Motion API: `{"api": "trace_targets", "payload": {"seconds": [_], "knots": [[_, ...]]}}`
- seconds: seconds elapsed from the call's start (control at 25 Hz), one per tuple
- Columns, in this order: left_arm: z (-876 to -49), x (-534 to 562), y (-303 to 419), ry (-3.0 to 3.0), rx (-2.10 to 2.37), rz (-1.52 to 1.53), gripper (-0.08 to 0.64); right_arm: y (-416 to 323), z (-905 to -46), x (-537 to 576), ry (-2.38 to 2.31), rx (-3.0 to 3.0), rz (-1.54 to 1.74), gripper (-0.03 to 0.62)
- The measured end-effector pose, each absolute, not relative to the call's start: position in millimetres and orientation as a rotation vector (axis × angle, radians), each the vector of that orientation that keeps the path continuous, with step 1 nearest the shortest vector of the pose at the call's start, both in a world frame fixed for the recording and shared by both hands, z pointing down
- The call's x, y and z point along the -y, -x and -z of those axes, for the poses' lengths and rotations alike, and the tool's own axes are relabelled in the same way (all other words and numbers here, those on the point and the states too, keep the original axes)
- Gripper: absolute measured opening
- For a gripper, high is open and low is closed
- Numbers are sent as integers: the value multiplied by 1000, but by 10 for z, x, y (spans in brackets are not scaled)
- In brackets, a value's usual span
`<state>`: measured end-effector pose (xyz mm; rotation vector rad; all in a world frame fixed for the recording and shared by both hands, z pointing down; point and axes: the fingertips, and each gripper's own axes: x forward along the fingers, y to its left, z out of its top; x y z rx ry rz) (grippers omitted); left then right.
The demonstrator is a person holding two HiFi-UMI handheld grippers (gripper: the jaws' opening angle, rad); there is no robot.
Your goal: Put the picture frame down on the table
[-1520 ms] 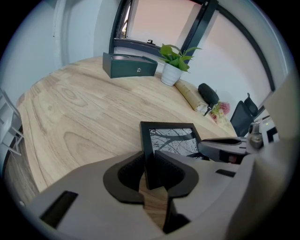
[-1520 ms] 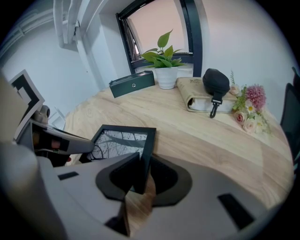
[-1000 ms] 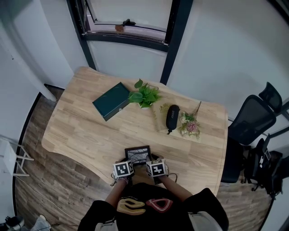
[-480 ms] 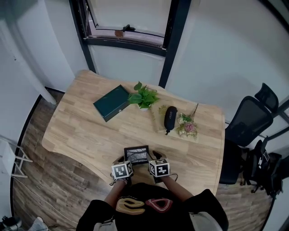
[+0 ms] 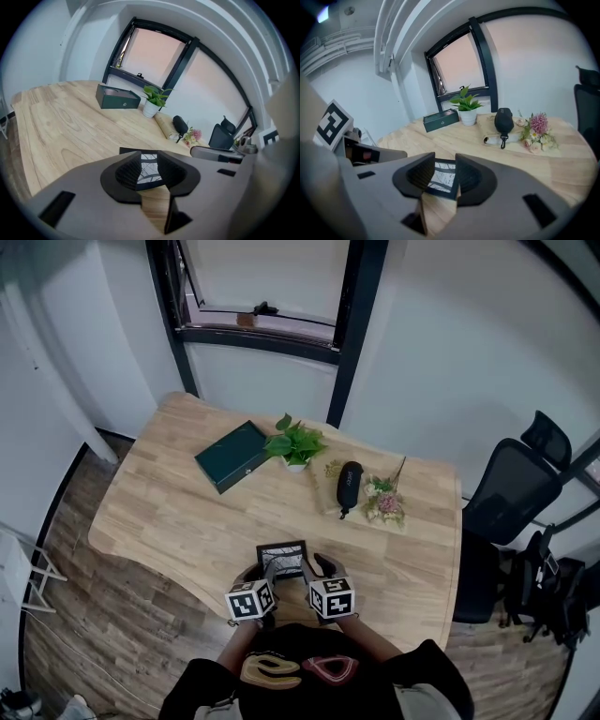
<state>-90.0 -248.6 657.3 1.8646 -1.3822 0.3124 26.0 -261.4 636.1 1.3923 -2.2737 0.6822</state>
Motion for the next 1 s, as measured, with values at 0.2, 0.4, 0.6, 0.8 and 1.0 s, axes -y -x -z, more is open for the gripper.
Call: {"api": "trace_targets", "payload": {"seconds": [0.2,0.4,0.6,0.8,1.0], "knots": [[-6363,2399,805,-1966,1365,-237,59,-278,-6207,2508,-1432,2305,-651,99],[-6198,2317,677,-2050,1335,-155,32,-397,-6069,2461,-1508,2318,-578,47],[-6137,2235,606,-2076,1331,-134,17,-448,-5951,2409,-1541,2340,-509,11],[-6110,2174,537,-2108,1332,-157,17,-460,-5909,2369,-1532,2353,-461,11],[-6089,2124,493,-2125,1344,-160,17,-465,-5925,2312,-1509,2355,-450,9]]}}
